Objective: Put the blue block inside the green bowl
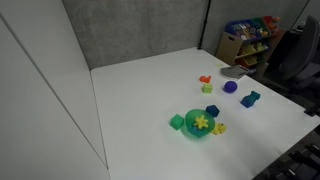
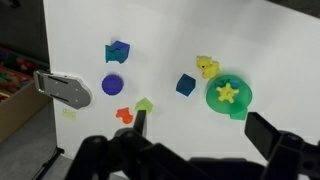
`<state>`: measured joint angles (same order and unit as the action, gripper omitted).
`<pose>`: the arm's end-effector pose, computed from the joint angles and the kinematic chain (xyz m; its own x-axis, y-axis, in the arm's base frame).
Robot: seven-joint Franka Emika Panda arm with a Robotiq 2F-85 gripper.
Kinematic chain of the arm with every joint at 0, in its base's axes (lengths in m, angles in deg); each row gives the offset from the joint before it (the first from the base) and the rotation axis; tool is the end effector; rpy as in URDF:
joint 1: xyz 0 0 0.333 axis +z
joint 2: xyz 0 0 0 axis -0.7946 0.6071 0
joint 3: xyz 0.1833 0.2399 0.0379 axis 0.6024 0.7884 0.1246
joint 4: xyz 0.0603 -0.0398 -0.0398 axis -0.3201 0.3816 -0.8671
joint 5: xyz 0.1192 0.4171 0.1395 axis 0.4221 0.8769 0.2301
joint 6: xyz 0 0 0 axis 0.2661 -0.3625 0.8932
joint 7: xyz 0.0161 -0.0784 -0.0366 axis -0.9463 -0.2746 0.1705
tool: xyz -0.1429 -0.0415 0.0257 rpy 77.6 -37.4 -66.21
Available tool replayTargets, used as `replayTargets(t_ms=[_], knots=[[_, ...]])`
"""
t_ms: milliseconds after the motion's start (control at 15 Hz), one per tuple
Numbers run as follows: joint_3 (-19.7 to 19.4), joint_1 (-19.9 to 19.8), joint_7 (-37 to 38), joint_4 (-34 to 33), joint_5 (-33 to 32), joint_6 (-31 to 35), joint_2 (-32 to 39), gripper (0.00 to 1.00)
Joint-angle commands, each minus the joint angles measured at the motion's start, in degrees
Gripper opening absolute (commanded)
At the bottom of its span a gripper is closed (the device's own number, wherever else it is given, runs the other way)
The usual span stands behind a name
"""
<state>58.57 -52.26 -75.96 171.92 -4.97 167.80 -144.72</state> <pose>0.3551 -0.0241 0.4596 0.9273 0.2604 0.2689 0.2182 -0.9597 0.1768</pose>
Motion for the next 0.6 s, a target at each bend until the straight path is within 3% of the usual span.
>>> replayTargets(t_ms=[0, 533], knots=[[0.4, 1.7, 1.4, -0.5, 0.8, -0.4, 1.2, 1.00], [4.6, 6.4, 6.3, -0.2, 6.2, -0.3, 3.5, 1.00]])
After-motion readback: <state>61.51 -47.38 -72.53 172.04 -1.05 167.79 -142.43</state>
